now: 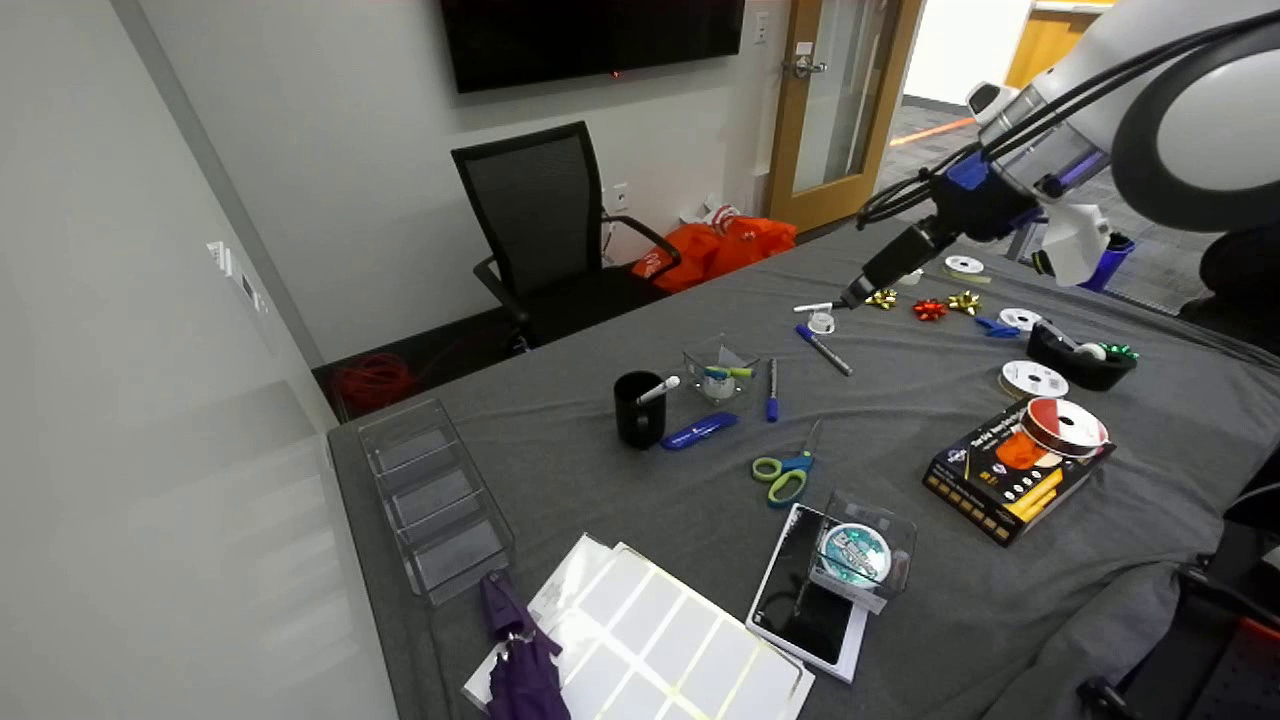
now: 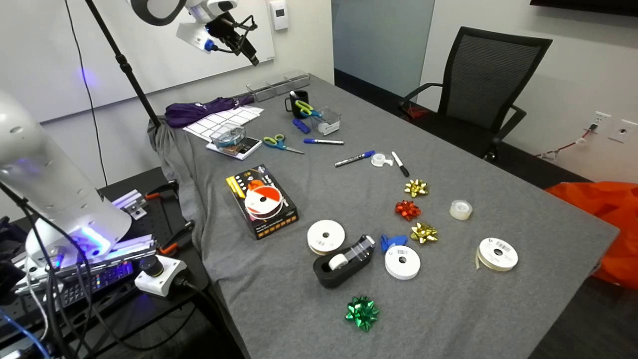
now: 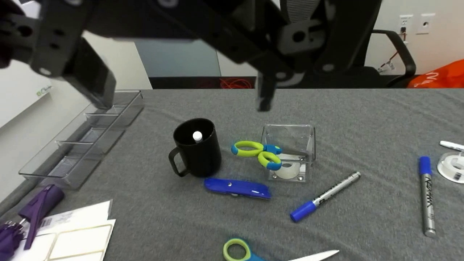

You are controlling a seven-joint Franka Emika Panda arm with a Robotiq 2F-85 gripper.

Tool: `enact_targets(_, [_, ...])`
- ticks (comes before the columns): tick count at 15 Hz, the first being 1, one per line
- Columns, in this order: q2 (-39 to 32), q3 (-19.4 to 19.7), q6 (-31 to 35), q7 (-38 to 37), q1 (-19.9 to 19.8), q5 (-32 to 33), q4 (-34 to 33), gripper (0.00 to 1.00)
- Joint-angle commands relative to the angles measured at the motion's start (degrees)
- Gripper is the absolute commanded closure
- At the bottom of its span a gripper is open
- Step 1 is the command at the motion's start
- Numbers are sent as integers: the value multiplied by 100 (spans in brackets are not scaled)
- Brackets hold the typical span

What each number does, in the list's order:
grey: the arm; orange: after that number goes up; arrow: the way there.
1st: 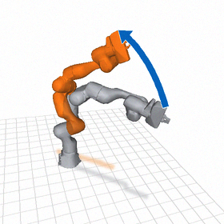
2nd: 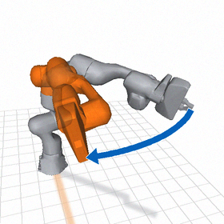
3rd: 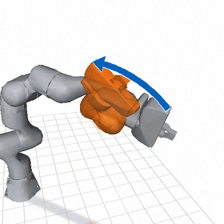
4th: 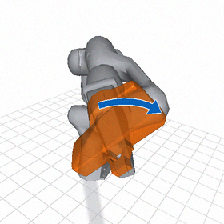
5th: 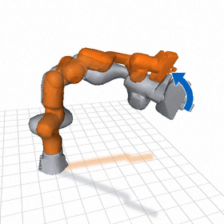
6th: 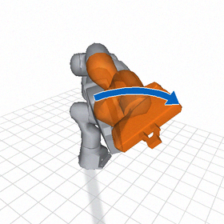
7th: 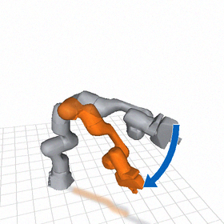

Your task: Remove the marker from the black mug.

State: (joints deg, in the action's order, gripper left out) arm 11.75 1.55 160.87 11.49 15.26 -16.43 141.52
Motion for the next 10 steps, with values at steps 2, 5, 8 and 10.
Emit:
enact_targets(2, [-507, -267, 1009, -252, 157, -217, 31, 0])
enact_targets(5, [-1415, -626, 2136, -1166, 163, -33, -316, 0])
enact_targets(8, [-2220, -539, 2621, -1877, 230, 362, -661, 0])
enact_targets(10, [-2620, 140, 2584, -2108, 780, 446, -954, 0])
